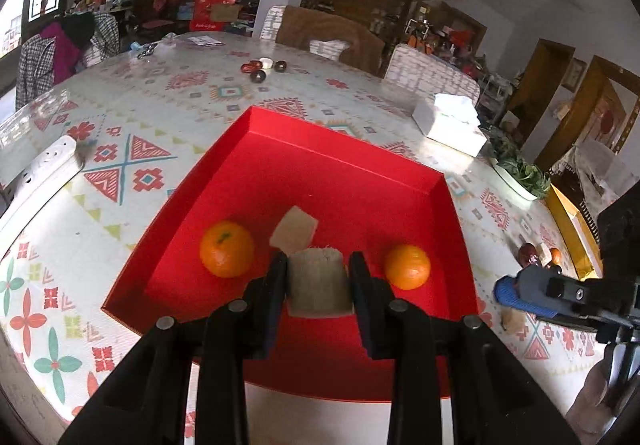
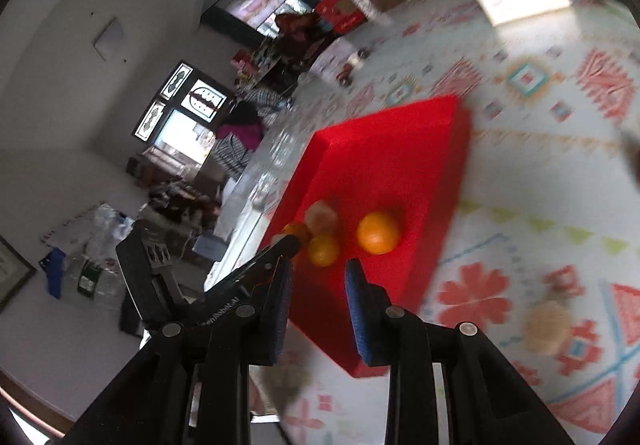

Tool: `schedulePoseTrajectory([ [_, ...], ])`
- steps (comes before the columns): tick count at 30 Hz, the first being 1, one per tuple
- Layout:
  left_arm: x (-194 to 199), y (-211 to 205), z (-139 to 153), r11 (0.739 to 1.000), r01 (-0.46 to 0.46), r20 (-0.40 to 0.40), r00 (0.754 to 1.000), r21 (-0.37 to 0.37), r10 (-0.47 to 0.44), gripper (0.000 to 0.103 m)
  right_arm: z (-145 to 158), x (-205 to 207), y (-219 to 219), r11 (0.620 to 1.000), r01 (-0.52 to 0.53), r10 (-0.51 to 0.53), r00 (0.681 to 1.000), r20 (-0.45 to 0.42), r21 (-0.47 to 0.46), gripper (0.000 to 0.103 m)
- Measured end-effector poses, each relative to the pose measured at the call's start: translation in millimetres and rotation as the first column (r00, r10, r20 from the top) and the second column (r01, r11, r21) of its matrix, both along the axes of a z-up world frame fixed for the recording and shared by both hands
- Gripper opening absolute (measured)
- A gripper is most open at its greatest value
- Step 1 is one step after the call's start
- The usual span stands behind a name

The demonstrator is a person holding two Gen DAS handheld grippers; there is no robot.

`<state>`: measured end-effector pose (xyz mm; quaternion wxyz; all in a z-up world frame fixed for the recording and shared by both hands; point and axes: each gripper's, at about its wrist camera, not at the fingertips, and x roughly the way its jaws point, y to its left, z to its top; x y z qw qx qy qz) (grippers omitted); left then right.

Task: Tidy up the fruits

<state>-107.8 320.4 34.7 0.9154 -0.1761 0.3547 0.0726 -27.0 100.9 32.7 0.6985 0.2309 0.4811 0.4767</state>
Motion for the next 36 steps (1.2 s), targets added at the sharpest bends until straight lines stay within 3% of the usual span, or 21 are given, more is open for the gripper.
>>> schedulePoseTrajectory([
  [2,-2.0,2.1,1.4,1.000,0.003,0.007,1.000,-0.008,-0.003,0.031,-1.4,-0.7,3.4,1.000,-0.001,0.001,1.000,-0.016,0.009,0.030],
  [5,-5.3,1.8,6.4,1.000,0.014,0.023,1.000,-0.009,-0.014,0.031,9.0,0.1,-6.0,0.996,0.067,-0.063,0.996,0.067,-0.063,0.030],
  [7,-8.2,0.6,10.7,1.000,0.025,0.037,0.999,-0.008,-0.025,0.031,14.4,-0.4,-31.4,0.984,0.142,-0.126,0.983,0.137,-0.110,0.030],
  [10,-11.6,-2.3,16.4,0.999,0.032,0.054,0.998,-0.006,-0.032,0.031,10.9,6.1,-76.0,0.972,0.220,-0.210,0.972,0.104,-0.089,0.030],
  [12,-14.1,-4.0,18.7,0.999,0.036,0.065,0.997,-0.009,-0.035,0.031,6.4,9.2,-112.9,0.949,0.303,-0.295,0.951,0.093,-0.091,0.030],
  [16,-14.9,-8.4,18.2,0.999,0.042,0.070,0.997,-0.013,-0.041,0.031,-0.4,14.7,-149.7,0.908,0.381,-0.368,0.924,0.101,-0.176,0.032],
  [20,-14.6,-10.0,16.7,0.999,0.042,0.059,0.997,-0.009,-0.041,0.031,3.3,16.5,-156.0,0.850,0.446,-0.403,0.893,0.199,-0.281,0.032],
  [24,-14.3,-9.1,15.1,0.999,0.033,0.054,0.998,-0.006,-0.032,0.031,-2.2,9.5,-144.8,0.888,0.376,-0.333,0.923,0.194,-0.263,0.034],
  [28,-11.8,-8.5,12.4,1.000,0.026,0.044,0.999,-0.006,-0.025,0.031,-16.9,-3.1,-107.2,0.908,0.271,-0.212,0.955,0.207,-0.321,0.036],
  [32,-11.6,-6.0,9.6,1.000,0.018,0.030,0.999,-0.004,-0.018,0.031,-33.2,-11.3,-70.4,0.893,0.225,-0.139,0.962,0.237,-0.390,0.037],
  [36,-9.6,-6.5,6.6,1.000,0.022,0.022,1.000,-0.003,-0.022,0.031,-30.4,-22.7,-54.3,0.857,0.253,-0.112,0.942,0.318,-0.448,0.038],
])
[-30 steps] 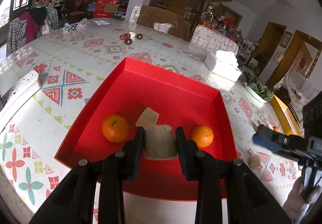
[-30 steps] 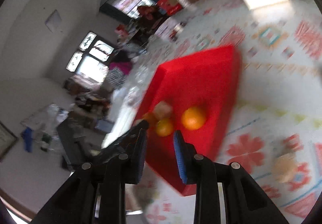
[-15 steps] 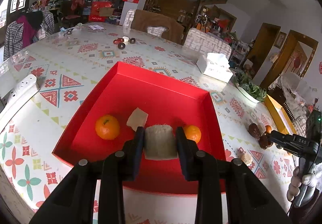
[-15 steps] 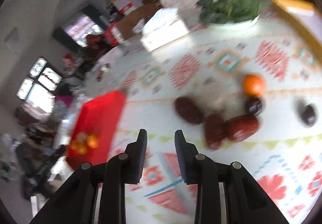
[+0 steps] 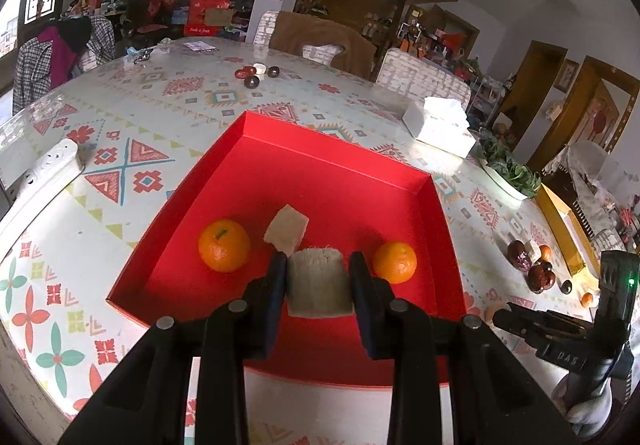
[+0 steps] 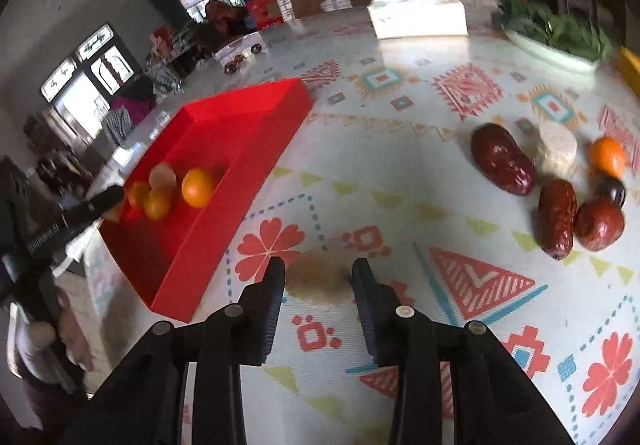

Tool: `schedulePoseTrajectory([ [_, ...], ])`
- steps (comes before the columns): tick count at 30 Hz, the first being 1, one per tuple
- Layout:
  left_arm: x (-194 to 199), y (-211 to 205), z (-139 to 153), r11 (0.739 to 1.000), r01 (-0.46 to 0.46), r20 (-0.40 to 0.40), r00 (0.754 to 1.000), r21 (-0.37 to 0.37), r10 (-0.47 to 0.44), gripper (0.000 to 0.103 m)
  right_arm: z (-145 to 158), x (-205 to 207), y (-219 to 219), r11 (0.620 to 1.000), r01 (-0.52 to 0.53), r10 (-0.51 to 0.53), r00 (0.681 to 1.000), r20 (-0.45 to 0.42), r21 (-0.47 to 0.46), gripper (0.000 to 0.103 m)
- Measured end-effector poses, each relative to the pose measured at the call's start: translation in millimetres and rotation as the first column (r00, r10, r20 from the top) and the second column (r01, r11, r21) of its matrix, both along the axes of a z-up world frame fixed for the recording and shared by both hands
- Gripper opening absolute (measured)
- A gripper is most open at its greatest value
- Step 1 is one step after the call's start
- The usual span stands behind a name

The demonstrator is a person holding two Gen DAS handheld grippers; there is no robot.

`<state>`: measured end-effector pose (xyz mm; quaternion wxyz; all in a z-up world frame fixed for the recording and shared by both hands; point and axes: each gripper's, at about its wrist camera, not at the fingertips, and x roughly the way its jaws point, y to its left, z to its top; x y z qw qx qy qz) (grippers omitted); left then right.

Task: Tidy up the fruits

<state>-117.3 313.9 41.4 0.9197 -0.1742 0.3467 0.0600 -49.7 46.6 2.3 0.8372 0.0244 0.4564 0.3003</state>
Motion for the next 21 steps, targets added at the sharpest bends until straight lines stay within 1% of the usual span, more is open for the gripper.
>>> schedulePoseTrajectory([
  [4,0.6,0.5,-5.9,1.000,-0.003,-0.013,1.000,-0.001,0.003,0.031,2.4,-12.1,11.5,0.997,-0.030,0.034,0.998,0.059,-0.066,0.038],
  [7,-1.4,4.4,-7.7,1.000,-0.013,-0.014,1.000,-0.006,0.013,0.031,4.9,-19.1,16.1,0.997,-0.047,0.052,0.995,0.081,-0.064,0.037],
  [9,-2.4,6.3,-7.5,1.000,-0.022,-0.014,1.000,-0.007,0.022,0.031,14.2,-19.1,16.6,0.998,-0.046,0.050,0.994,0.099,-0.036,0.037],
  [11,-2.8,7.9,-7.7,0.999,-0.028,-0.011,1.000,-0.021,0.028,0.042,25.8,-15.9,25.0,0.998,-0.061,0.062,0.992,0.114,-0.013,0.037],
  [12,-3.3,8.2,-7.3,0.999,-0.028,-0.007,1.000,-0.027,0.028,0.051,30.7,-14.3,30.0,0.997,-0.072,0.072,0.990,0.117,-0.006,0.037],
  [13,-3.7,8.0,-6.7,0.999,-0.030,-0.003,1.000,-0.027,0.030,0.056,35.4,-13.2,35.2,0.996,-0.087,0.086,0.989,0.120,0.001,0.037],
  [17,-5.5,10.6,-4.2,0.998,-0.037,0.005,0.999,-0.041,0.037,0.058,47.9,-13.0,65.9,0.987,-0.157,0.154,0.981,0.121,0.017,0.038],
  [19,-8.0,16.7,-2.3,0.997,-0.055,0.014,0.998,-0.058,0.056,0.062,47.9,-12.6,81.3,0.983,-0.182,0.180,0.977,0.118,0.008,0.038],
  [21,-10.9,22.2,0.0,0.995,-0.072,0.024,0.997,-0.071,0.074,0.064,44.5,-11.0,95.8,0.979,-0.202,0.201,0.973,0.111,-0.001,0.038],
])
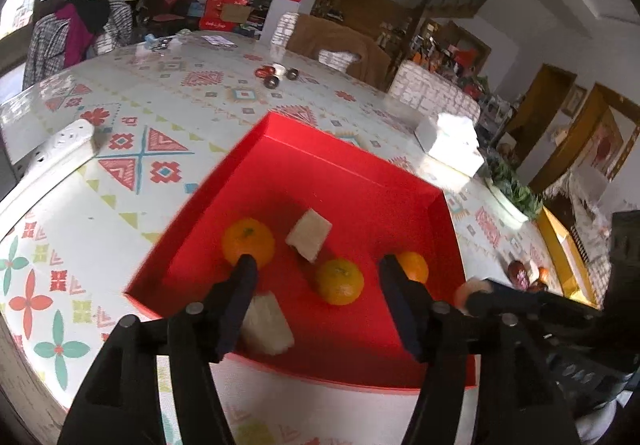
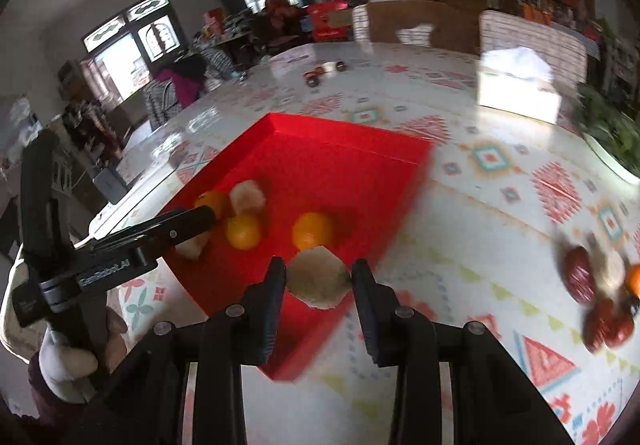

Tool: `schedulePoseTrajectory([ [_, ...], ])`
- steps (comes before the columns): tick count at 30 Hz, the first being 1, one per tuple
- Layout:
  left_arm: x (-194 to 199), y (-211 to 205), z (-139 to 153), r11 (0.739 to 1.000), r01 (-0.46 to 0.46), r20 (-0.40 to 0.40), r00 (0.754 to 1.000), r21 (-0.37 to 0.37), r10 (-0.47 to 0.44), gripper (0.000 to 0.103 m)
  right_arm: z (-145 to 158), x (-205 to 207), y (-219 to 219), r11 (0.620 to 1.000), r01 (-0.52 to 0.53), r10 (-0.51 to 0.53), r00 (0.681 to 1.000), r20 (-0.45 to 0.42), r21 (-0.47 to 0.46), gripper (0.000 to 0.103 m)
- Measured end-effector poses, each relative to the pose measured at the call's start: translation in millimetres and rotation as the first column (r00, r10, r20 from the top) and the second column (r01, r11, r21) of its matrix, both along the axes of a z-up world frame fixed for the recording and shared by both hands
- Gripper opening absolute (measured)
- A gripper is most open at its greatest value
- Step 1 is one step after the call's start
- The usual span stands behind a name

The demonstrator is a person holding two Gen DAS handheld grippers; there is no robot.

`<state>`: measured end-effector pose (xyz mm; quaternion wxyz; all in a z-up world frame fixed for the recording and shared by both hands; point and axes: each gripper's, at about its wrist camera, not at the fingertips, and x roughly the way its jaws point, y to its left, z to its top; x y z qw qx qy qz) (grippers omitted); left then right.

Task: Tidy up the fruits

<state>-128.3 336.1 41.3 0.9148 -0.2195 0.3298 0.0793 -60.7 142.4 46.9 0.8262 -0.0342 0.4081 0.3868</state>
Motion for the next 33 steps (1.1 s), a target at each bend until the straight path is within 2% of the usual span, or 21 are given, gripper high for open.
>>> schedulePoseTrajectory([
  [4,-4.9,11.5,4.0,0.999,-0.023,0.015,1.000,-0.023,0.023,0.065,-7.4,5.1,15.6,1.000,0.000,-0.001,1.000,-0.004,-0.016,0.038],
  [8,-6.4,14.6,4.8,0.999,-0.028,0.020,0.999,-0.026,0.028,0.065,-2.1,7.1,8.5,0.999,0.016,-0.016,1.000,-0.013,0.027,0.039],
  [12,-4.0,11.0,4.6,0.999,-0.013,0.021,1.000,-0.035,0.014,0.065,4.8,6.9,-7.8,0.997,0.061,-0.061,0.998,0.003,0.050,0.049],
  [15,-2.2,5.3,5.4,0.999,-0.004,0.022,1.000,-0.037,0.005,0.065,-1.4,5.9,-14.5,0.996,0.094,-0.094,0.995,-0.010,0.001,0.050],
  [18,-2.9,1.2,8.4,0.999,-0.001,0.028,1.000,-0.034,0.002,0.065,-17.4,-0.5,-12.1,0.996,0.076,-0.079,0.996,-0.046,-0.047,0.050],
  [19,-3.4,0.3,9.5,0.999,-0.002,0.030,1.000,-0.032,0.003,0.065,-22.5,-4.9,-10.1,0.996,0.067,-0.070,0.996,-0.053,-0.064,0.049],
  [20,-4.2,-0.5,10.7,1.000,-0.004,0.032,0.999,-0.030,0.005,0.065,-28.3,-9.7,-6.9,0.995,0.055,-0.060,0.996,-0.064,-0.086,0.038],
  [22,-5.3,-1.4,12.8,1.000,-0.006,0.036,0.999,-0.027,0.007,0.065,-33.9,-16.0,-5.0,0.996,0.033,-0.041,0.995,-0.093,-0.082,0.030],
  [27,-9.4,-4.0,19.0,1.000,-0.012,0.051,0.999,-0.023,0.013,0.066,-35.6,-33.4,1.5,0.992,0.030,-0.038,0.997,-0.063,-0.123,0.030],
  [33,-10.4,-16.1,26.5,1.000,0.009,0.060,0.998,-0.002,-0.009,0.066,-36.3,-41.7,-0.2,0.996,-0.003,-0.005,0.996,-0.088,-0.087,0.033],
])
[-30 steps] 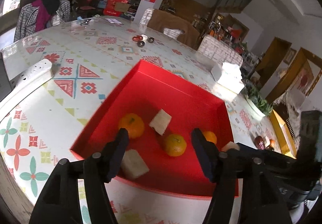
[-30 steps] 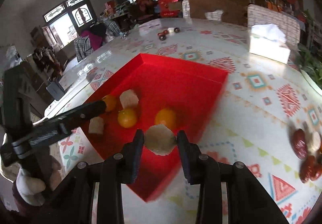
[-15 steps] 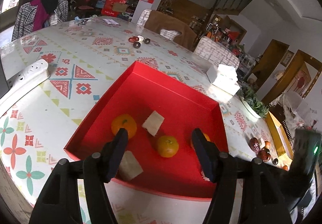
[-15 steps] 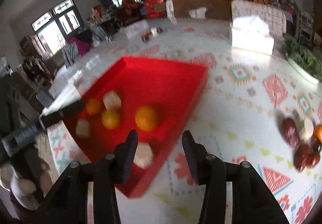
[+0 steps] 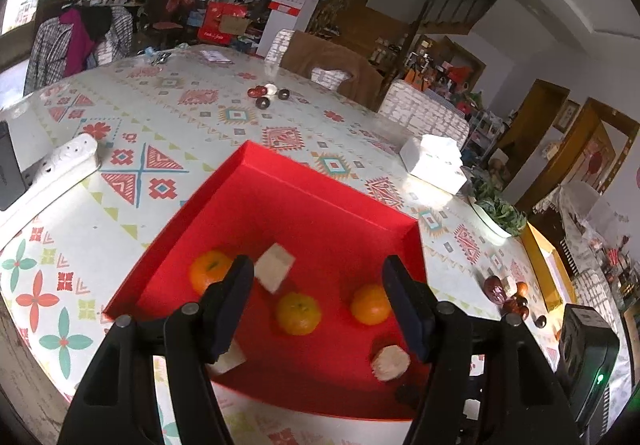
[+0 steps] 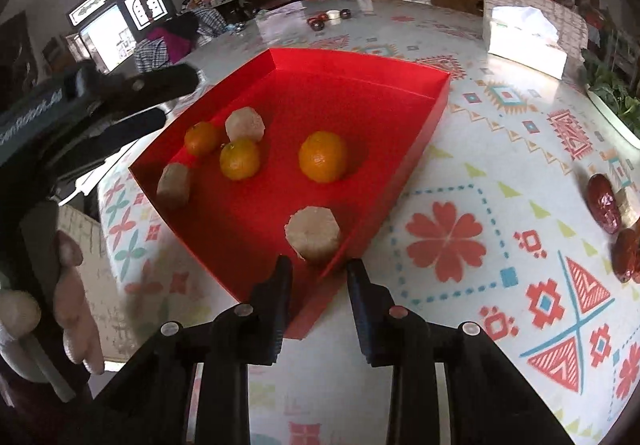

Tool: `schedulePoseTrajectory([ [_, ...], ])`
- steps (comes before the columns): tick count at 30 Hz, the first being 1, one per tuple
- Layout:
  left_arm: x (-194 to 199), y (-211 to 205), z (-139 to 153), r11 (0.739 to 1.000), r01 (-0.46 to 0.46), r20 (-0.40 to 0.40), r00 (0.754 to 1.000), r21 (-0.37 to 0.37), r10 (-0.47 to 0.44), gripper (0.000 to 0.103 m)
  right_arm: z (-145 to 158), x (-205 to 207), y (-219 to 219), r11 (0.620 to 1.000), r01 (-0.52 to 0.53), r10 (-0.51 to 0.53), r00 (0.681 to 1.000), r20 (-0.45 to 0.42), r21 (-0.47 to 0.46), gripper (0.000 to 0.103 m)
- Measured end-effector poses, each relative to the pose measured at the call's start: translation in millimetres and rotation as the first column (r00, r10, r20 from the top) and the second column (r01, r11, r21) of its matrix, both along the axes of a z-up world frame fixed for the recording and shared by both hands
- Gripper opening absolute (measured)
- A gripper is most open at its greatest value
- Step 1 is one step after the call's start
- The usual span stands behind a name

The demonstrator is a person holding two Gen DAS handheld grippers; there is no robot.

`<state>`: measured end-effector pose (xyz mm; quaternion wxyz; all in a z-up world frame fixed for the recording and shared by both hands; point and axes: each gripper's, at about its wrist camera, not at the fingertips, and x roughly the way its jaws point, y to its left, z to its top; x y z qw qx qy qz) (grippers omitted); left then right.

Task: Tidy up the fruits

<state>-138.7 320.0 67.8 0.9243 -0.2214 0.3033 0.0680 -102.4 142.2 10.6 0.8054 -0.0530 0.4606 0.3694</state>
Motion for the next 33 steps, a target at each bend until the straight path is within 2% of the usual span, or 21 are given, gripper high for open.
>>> schedulePoseTrajectory([
  [3,-2.1,-10.9,8.9,0.999,0.026,0.021,0.999,0.036,-0.026,0.066,9.7,1.1,-21.8,0.995,0.011,-0.013,1.000,0.014,0.099,0.033],
  [6,-4.0,-27.2,21.0,0.995,0.057,0.051,0.997,0.087,-0.062,0.077,24.4,-1.4,-55.9,0.984,0.053,-0.070,0.993,0.094,0.169,0.038],
  [7,-4.9,-35.3,25.3,0.992,0.073,0.069,0.994,0.106,-0.081,0.079,27.8,-1.9,-68.7,0.981,0.079,-0.102,0.987,0.127,0.179,0.049],
  [8,-5.0,-42.0,28.3,0.989,0.087,0.079,0.992,0.120,-0.097,0.079,30.5,-1.5,-86.9,0.975,0.115,-0.146,0.977,0.155,0.193,0.067],
  [10,-1.9,-57.4,31.5,0.983,0.117,0.082,0.988,0.144,-0.129,0.079,28.0,4.6,-117.9,0.963,0.171,-0.197,0.974,0.110,0.211,0.078],
  [12,2.7,-70.7,32.1,0.977,0.149,0.074,0.984,0.155,-0.162,0.079,23.7,9.9,-145.3,0.952,0.225,-0.240,0.969,0.051,0.206,0.078],
  [15,9.1,-90.6,30.0,0.967,0.194,0.054,0.977,0.168,-0.205,0.079,22.6,10.6,-193.2,0.929,0.312,-0.324,0.945,0.035,0.198,0.073],
  [19,15.0,-115.8,26.7,0.953,0.239,0.033,0.968,0.186,-0.249,0.079,25.6,16.0,-269.6,0.867,0.468,-0.481,0.875,0.044,0.172,0.071],
  [23,26.3,-144.5,21.2,0.940,0.283,0.002,0.957,0.190,-0.289,0.079,29.3,29.0,-356.2,0.764,0.628,-0.640,0.767,0.044,0.146,0.071],
  [27,41.1,-177.0,14.4,0.919,0.346,-0.030,0.937,0.189,-0.347,0.079,30.3,45.0,-406.9,0.672,0.732,-0.740,0.671,0.056,0.111,0.071],
  [33,59.8,-221.5,5.9,0.881,0.424,-0.078,0.906,0.210,-0.417,0.079,15.6,72.4,-422.6,0.616,0.788,-0.784,0.612,0.103,0.011,0.071],
])
